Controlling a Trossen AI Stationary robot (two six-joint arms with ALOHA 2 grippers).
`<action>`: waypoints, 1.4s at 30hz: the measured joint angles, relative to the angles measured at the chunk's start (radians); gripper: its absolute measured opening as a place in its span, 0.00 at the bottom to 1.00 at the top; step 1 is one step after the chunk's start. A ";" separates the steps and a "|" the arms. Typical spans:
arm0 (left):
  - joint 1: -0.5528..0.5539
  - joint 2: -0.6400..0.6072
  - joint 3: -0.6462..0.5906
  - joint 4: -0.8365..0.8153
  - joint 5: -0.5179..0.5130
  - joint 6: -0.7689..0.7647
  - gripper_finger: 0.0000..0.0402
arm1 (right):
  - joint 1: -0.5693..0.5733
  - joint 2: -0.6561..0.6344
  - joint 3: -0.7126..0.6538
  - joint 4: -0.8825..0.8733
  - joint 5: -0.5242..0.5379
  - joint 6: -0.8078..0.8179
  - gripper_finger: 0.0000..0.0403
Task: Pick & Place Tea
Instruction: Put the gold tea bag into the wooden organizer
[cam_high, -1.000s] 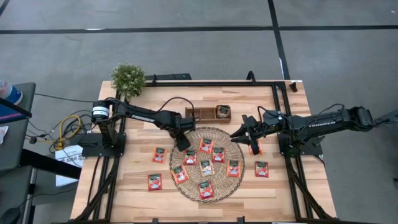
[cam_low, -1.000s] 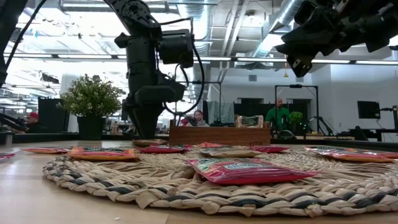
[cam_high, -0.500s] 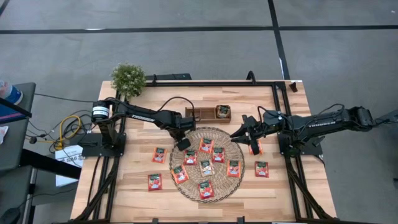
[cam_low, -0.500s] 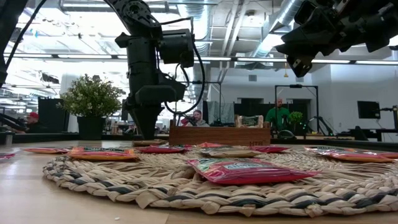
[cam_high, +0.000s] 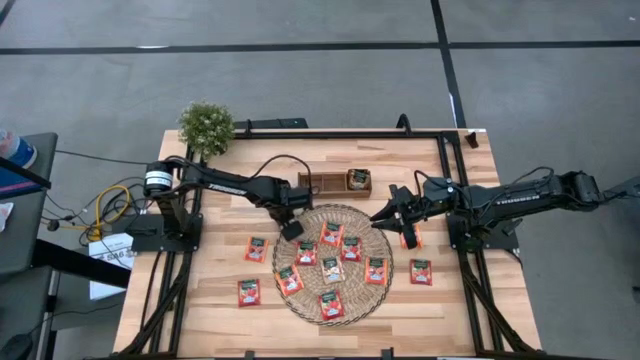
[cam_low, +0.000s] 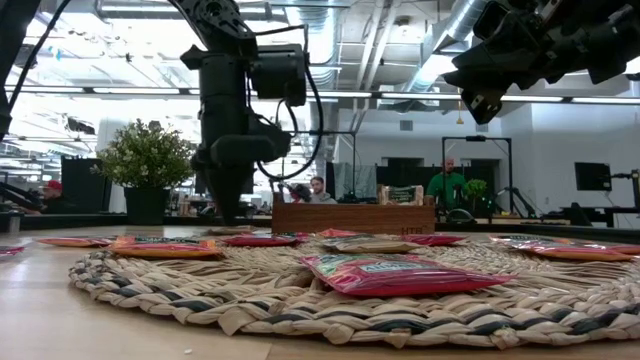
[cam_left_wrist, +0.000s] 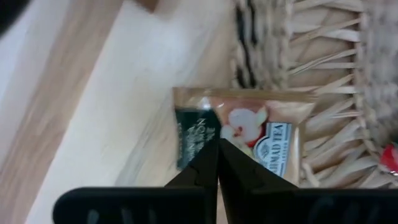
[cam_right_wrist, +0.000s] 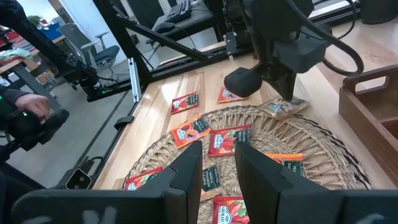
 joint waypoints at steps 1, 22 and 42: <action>0.005 -0.002 0.000 -0.002 -0.002 -0.003 0.00 | 0.000 0.000 0.000 0.000 0.000 0.000 0.22; 0.030 0.011 -0.024 0.040 0.067 -0.026 0.00 | 0.000 0.000 0.000 -0.001 0.000 0.021 0.22; 0.052 0.016 -0.067 0.012 -0.074 0.004 0.00 | -0.039 0.000 0.000 -0.002 -0.001 0.025 0.22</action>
